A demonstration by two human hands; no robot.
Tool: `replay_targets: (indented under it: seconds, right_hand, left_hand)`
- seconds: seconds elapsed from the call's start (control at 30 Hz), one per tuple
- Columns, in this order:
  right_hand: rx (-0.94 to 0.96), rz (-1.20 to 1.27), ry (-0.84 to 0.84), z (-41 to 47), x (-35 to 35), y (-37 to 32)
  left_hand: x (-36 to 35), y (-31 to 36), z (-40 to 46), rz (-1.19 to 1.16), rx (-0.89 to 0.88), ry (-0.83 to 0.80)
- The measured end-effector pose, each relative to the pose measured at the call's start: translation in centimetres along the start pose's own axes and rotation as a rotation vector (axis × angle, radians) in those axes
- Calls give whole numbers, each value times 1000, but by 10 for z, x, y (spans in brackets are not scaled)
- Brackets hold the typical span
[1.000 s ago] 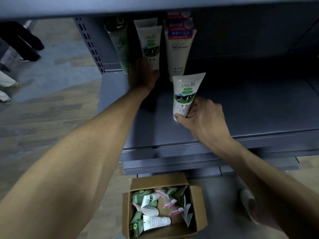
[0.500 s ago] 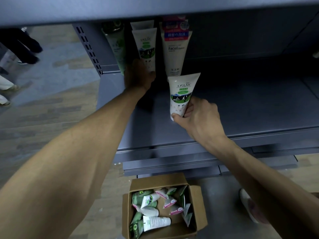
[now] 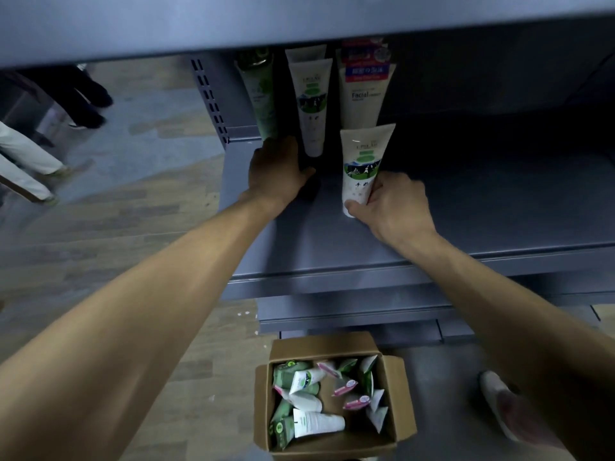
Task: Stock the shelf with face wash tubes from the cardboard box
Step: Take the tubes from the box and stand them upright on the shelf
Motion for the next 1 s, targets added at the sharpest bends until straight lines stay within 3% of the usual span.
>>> replay_targets:
  seconds: [0.17, 0.37, 1.0]
  right_hand:
    - [5, 13, -50, 21, -10, -17]
    - [15, -43, -36, 48, -20, -33]
    - [-49, -10, 10, 83, -28, -58]
  left_hand:
    - [14, -10, -15, 149, -108, 17]
    - [11, -24, -16, 210, -109, -6]
    - [9, -41, -25, 206, -73, -6]
Point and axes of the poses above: each hand's wrist, its own z-axis towards the middle knuckle, its own x-axis out of the back of the hand, y = z × x, the point moved 7 cm from there along z, towards the middle knuckle, and after that the axes turned 10 degrees about -y, right-handed, at the moved point
